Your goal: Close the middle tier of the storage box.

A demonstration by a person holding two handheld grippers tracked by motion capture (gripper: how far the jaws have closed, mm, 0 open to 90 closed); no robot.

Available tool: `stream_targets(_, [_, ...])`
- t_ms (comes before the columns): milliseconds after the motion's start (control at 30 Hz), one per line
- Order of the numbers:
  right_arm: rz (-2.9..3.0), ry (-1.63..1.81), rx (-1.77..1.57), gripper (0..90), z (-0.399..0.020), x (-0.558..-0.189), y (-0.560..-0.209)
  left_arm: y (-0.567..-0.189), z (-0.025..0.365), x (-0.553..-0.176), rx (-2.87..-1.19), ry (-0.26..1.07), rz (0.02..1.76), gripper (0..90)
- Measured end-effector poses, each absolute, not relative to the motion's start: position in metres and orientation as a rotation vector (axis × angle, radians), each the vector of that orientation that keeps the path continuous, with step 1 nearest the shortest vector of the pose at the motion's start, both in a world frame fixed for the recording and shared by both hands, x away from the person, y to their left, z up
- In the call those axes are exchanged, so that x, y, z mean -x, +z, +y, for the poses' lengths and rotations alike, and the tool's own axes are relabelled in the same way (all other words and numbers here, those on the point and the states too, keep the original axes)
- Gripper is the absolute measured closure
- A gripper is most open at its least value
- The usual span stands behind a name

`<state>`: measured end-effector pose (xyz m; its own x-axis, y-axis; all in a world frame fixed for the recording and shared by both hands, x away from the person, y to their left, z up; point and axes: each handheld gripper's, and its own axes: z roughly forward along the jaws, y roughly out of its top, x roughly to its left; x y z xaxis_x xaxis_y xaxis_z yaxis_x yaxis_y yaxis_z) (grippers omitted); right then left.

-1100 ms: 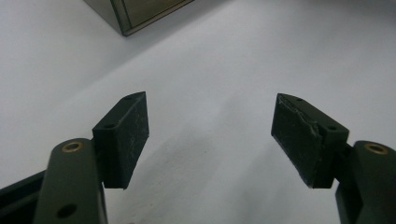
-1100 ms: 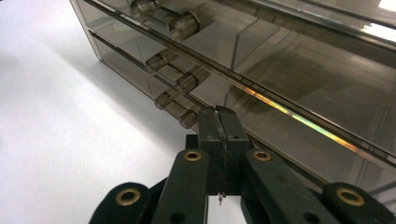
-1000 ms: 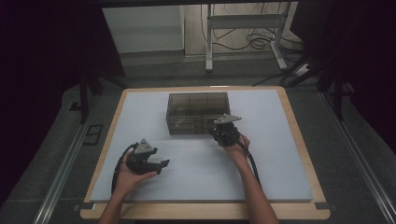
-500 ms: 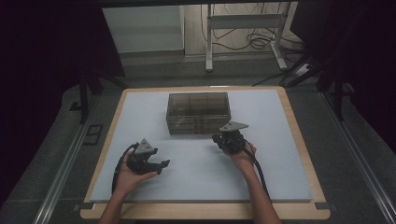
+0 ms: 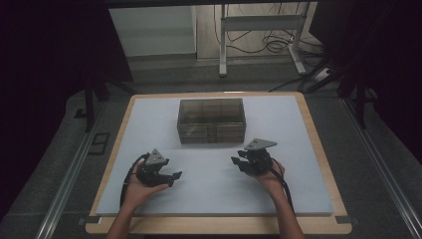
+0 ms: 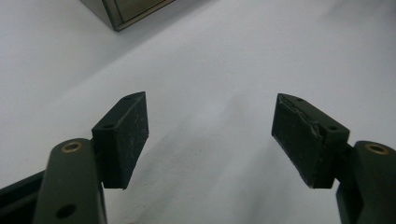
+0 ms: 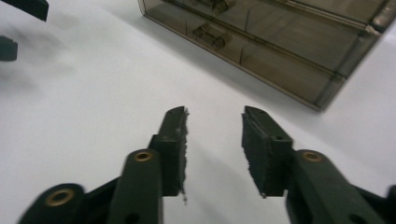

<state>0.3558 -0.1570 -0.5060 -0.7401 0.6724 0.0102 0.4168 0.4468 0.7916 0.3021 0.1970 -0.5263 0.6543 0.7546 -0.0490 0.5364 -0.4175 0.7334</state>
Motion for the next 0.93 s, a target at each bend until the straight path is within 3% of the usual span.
stream_targets(67, [2.392,1.184,-0.942,51.5,-0.164,-0.35,-0.506,-0.526,0.197,-0.302,-2.125,0.374,0.996,27.9])
stream_targets(367, [2.368,1.192,-0.98,42.5,-0.184,-0.337,-0.51,-0.527,0.196,-0.302,-2.13,0.379,0.992,27.9])
stream_targets(933, [2.342,1.231,-0.991,40.0,-0.191,-0.332,-0.507,-0.526,0.197,-0.301,-2.125,0.387,0.991,27.9])
